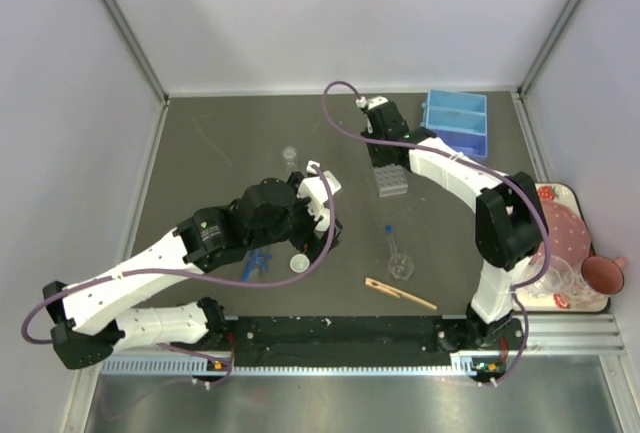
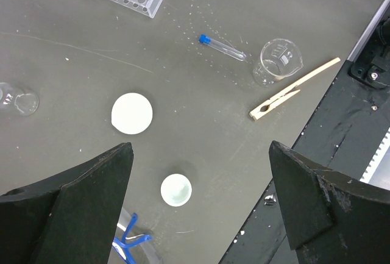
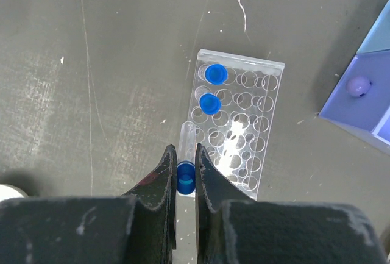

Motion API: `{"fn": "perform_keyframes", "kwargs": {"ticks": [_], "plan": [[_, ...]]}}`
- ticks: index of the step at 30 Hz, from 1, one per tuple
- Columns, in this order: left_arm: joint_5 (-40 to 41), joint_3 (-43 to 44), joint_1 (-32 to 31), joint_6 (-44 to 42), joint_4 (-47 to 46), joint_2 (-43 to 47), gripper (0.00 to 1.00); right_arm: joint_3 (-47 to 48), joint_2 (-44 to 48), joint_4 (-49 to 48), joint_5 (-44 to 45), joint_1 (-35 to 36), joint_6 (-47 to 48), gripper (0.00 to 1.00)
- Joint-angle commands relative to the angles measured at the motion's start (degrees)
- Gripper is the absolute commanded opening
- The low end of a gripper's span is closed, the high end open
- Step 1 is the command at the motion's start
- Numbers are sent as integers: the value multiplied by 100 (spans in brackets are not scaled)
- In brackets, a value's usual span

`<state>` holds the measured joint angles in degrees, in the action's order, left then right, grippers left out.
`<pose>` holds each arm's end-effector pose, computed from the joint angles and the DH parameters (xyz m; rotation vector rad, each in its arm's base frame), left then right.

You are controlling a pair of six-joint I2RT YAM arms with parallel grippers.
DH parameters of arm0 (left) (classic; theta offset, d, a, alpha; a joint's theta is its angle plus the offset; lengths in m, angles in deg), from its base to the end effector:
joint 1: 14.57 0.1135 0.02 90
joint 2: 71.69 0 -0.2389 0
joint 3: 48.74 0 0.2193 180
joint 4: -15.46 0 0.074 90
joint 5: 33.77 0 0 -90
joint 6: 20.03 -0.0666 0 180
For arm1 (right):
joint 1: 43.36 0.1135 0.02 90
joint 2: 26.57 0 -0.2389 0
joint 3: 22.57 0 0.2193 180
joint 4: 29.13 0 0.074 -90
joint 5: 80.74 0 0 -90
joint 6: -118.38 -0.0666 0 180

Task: Organize the chemistry lab equipment

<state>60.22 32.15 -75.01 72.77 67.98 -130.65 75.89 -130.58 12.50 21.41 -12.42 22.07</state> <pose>0.1131 -0.1901 0.3286 1.0029 1.9118 -0.5816 0.3423 0.1888 0.2220 -0.4087 2.3356 0.0577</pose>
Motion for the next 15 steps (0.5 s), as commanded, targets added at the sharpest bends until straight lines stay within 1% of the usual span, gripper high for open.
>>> {"fn": "perform_keyframes", "kwargs": {"ticks": [1,15], "plan": [[84,-68,6,-79,-237,174,99,258,-67,-256,34,-53,94,0],[76,-85,6,-88,-245,95,99,249,-181,-326,130,-132,112,0]]}}
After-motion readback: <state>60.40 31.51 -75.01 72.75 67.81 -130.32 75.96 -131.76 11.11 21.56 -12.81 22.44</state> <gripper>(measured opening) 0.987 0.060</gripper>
